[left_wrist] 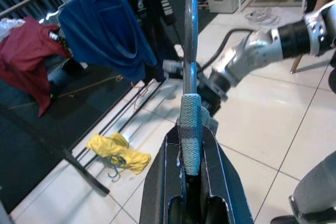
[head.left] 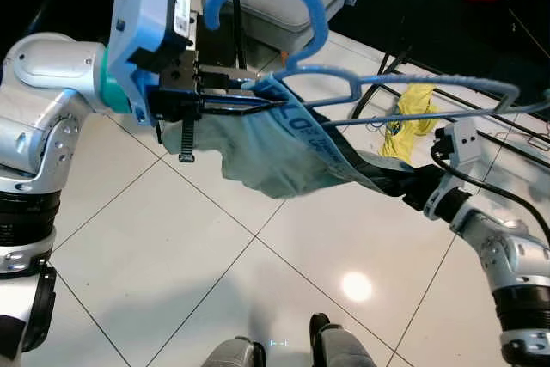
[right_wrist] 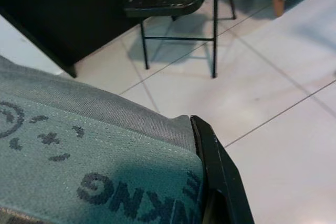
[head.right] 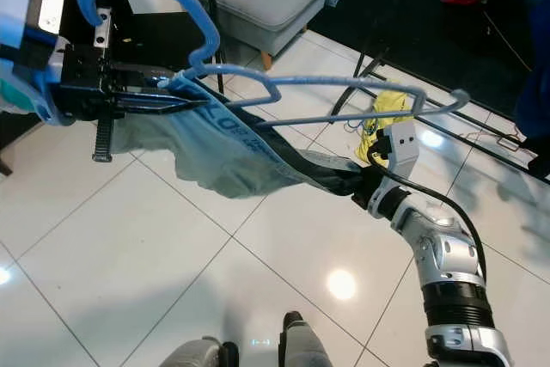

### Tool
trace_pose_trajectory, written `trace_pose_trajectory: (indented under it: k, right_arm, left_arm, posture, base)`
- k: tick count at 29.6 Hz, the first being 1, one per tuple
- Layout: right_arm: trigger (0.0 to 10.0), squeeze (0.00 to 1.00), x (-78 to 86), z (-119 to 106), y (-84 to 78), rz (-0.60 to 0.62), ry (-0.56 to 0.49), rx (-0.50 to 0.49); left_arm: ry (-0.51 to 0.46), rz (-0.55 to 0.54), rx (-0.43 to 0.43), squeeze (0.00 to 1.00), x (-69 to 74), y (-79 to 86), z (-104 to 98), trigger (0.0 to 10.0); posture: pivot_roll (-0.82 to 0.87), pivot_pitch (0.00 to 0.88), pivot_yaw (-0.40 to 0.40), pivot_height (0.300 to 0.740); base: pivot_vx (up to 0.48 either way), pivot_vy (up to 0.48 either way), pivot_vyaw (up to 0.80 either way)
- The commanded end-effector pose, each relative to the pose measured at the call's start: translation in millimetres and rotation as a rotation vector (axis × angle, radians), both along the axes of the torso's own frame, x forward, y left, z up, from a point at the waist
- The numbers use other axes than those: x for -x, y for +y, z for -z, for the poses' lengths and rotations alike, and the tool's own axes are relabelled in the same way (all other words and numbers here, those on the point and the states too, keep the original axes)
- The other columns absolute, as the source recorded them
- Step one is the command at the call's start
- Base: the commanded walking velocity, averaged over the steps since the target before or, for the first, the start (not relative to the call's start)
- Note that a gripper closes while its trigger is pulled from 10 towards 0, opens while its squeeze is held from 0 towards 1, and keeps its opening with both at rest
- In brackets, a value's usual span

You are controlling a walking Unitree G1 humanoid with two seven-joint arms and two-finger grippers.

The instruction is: Hang hanger

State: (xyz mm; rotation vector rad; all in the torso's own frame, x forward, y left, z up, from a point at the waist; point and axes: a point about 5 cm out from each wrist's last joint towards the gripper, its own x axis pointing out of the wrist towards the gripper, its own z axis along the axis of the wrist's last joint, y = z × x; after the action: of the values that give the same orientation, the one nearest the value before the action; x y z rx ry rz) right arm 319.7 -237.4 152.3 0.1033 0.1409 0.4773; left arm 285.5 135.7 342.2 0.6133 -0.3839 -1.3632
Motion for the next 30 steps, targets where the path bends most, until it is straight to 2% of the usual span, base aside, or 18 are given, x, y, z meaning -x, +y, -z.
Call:
trace_pose_trajectory:
  k: [1,5,6,7,9,12,16,21,25,30]
  right_arm:
    - [0.0,0.0,2.7,-3,-7.6,0.03,-0.016,0.026]
    - [0.0,0.0,2.3,-16,-15.1,0.049,-0.053,0.05]
    - [4.8,0.0,2.6,-25,-17.2,0.046,-0.078,0.048]
    - [10.0,0.0,2.5,-38,-17.5,0.044,-0.114,0.034]
    - [10.0,0.0,2.3,-57,-15.2,0.034,-0.171,0.0]
    - [10.0,0.0,1.4,-66,-10.0,0.011,-0.194,-0.011]
    - [10.0,0.0,0.4,-69,-6.6,-0.006,-0.195,-0.016]
    - [10.0,0.0,-4.4,-72,8.6,-0.065,-0.181,-0.024]
    - [10.0,0.0,-4.0,-70,12.3,-0.084,-0.164,-0.004]
    - [10.0,0.0,-2.8,-61,7.8,-0.074,-0.118,0.022]
  left_arm:
    - [0.003,-0.009,-0.047,0.0,-1.1,4.0,7,10.0]
    - [-0.003,-0.023,-0.107,0.0,-2.6,7.6,18,10.0]
    - [-0.011,-0.042,-0.146,0.0,-4.8,10.0,26,10.0]
    - [-0.016,-0.068,-0.183,0.0,-7.8,12.5,36,10.0]
    - [-0.019,-0.121,-0.238,0.0,-13.1,16.2,52,10.0]
    - [-0.015,-0.144,-0.249,0.0,-15.2,16.9,61,10.0]
    - [-0.017,-0.151,-0.252,0.0,-15.8,16.7,65,10.0]
    - [-0.063,-0.24,-0.313,0.0,-23.4,19.8,77,10.0]
    - [-0.054,-0.283,-0.283,0.0,-27.5,20.9,79,10.0]
    - [-0.033,-0.327,-0.232,0.0,-30.8,24.1,77,10.0]
  posture:
    - [0.03,0.133,0.104,0.74]
    - [0.03,0.13,0.105,0.74]
    - [0.03,0.128,0.106,0.74]
    - [0.02,0.125,0.104,0.74]
    - [0.02,0.125,0.103,0.74]
    - [0.01,0.121,0.099,0.74]
    - [0.01,0.118,0.097,0.74]
    - [0.01,0.114,0.09,0.74]
    - [0.01,0.116,0.085,0.74]
    - [0.01,0.119,0.083,0.74]
  base:
    - [0.0,0.0,0.0]
    - [0.0,0.0,0.0]
    - [0.0,0.0,0.0]
    - [0.0,0.0,0.0]
    - [0.0,0.0,0.0]
    - [0.0,0.0,0.0]
    - [0.0,0.0,0.0]
    - [0.0,0.0,0.0]
    - [0.0,0.0,0.0]
    - [0.0,0.0,0.0]
